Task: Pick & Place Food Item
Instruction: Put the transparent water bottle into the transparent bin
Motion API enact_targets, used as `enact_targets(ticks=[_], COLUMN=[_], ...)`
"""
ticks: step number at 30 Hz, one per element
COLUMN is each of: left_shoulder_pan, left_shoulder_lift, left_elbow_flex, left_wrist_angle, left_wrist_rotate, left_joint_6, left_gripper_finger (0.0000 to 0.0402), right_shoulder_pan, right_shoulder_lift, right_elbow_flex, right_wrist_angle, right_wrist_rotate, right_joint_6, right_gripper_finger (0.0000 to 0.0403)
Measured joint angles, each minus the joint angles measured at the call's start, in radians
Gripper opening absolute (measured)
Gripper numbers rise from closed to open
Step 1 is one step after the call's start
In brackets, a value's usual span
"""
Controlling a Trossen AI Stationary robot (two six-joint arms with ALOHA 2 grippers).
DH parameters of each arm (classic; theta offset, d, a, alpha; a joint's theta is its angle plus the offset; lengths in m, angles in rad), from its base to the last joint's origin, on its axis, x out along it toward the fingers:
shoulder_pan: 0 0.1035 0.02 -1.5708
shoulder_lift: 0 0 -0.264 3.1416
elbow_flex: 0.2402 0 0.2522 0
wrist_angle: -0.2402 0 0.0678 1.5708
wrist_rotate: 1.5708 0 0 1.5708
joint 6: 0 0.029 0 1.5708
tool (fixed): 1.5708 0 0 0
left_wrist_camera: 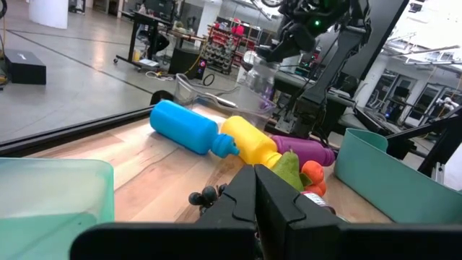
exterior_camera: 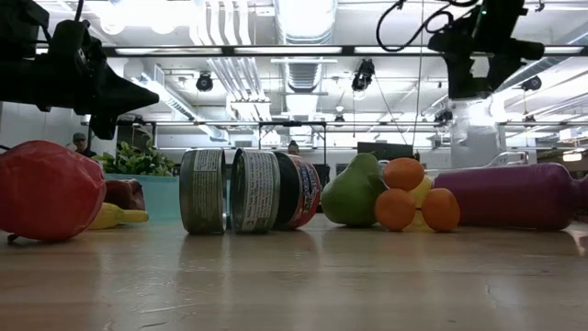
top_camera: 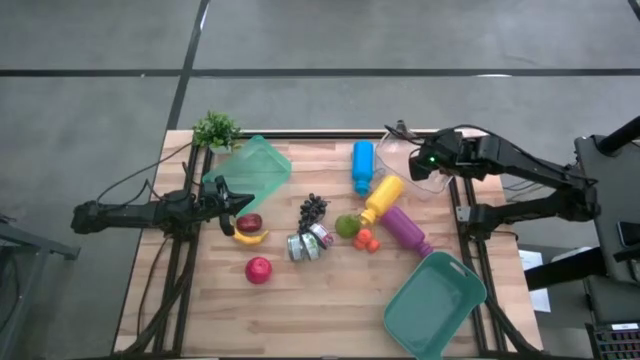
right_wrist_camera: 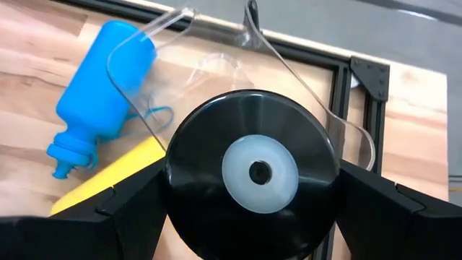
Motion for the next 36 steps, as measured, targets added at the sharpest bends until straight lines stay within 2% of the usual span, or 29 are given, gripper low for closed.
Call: enact_targets(ticks=[16,36], left_shoulder_pan=[0.0,0.0], left_shoulder_lift=[0.0,0.0], left_elbow_flex=[0.0,0.0], left_wrist_angle=[0.0,0.0], left_wrist_rotate=[0.0,0.0], left_joint_6=[0.0,0.0], left_gripper_finger=[0.0001,0.0001], right_shoulder_pan=[0.0,0.0], right_shoulder_lift=[-0.09,-0.112], right_elbow_flex=[-0.106,-0.11], right_wrist_angle=[0.003,0.009], right_wrist_rotate=[-0.043,-0.028], right_joint_6=[0.052,0.045], right_gripper_finger=[0.0324,0.0325])
